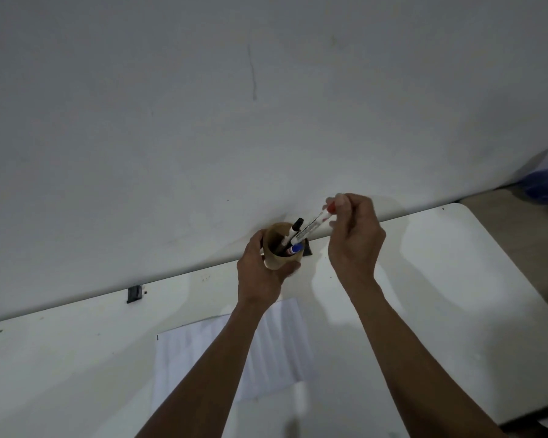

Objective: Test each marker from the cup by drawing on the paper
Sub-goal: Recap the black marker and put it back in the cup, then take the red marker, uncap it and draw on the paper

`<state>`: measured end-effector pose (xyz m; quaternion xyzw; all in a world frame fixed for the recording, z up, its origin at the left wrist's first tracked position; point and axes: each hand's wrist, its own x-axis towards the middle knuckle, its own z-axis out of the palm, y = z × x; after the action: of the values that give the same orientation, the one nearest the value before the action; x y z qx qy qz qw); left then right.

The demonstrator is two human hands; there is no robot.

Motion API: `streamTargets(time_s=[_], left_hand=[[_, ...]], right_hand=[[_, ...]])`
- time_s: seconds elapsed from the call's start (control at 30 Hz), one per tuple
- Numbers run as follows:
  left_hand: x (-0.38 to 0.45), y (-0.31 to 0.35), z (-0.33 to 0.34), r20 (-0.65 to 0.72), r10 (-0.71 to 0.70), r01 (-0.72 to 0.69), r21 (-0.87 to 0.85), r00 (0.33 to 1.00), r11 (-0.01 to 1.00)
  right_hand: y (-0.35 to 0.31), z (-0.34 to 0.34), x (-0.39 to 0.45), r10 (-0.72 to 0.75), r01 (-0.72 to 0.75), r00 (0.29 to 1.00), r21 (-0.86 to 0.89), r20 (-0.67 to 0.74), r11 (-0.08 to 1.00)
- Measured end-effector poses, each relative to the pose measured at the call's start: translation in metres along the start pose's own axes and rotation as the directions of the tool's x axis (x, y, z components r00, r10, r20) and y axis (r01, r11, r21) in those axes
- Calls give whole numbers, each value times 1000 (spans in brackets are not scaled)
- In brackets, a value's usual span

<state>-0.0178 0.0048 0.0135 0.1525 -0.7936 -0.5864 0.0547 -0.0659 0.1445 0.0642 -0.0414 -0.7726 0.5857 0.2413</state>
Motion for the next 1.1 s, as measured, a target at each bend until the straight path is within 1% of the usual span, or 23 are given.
streamTargets(time_s=[0.07,0.13,0.23,0.27,0.33,0.43,0.5,0.57,0.67,0.77,0.8,0.87,0.97,1.03,1.1], left_hand=[[0,0,-1,1,-3,3,11,1000,1000],[-1,0,-2,11,-1,1,20,1000,1000],[-2,-1,-2,14,-9,9,-2,1000,1000],[-1,-2,-2,10,-10,10,-10,1000,1000],[0,-3,-1,5,-13,13,-17,1000,1000],[1,-3,-1,7,-23,22,10,1000,1000],[-2,-1,-5,14,-20,19,55,1000,998],[-6,0,-11,23,-38,35,125,999,992],[-22,5,-31,-23,-51,55,181,998,982],[-46,15,-63,-106,5,8,129,994,992],[-55,18,-75,-98,25,-15,104,995,994],[-71,23,-101,-9,46,-45,89,999,995],[-92,25,-137,144,46,-69,154,988,986],[-105,22,-158,160,26,-54,172,987,984],[-118,15,-177,130,2,-16,105,991,994]], right_hand=[[-15,-5,8,91,-80,994,150,-68,985],[-31,-14,14,159,-120,980,277,-121,953],[-44,-28,17,219,-156,968,395,-121,906],[-45,-31,15,244,-184,965,413,-96,892],[-44,-34,6,323,-288,946,402,-21,869],[-37,-32,-13,458,-473,879,354,130,807],[-31,-31,-25,503,-553,833,300,230,777],[-29,-31,-36,507,-586,800,240,321,774],[-32,-33,-55,455,-541,778,93,434,836],[-41,-30,-75,388,-457,740,-12,549,890],[-44,-27,-82,363,-422,725,-39,586,906],[-52,-19,-97,348,-371,685,-106,640,923],[-67,-8,-123,354,-360,620,-147,700,921],[-78,-1,-139,333,-347,594,-139,732,927],[-88,5,-153,300,-292,566,-154,768,944]])
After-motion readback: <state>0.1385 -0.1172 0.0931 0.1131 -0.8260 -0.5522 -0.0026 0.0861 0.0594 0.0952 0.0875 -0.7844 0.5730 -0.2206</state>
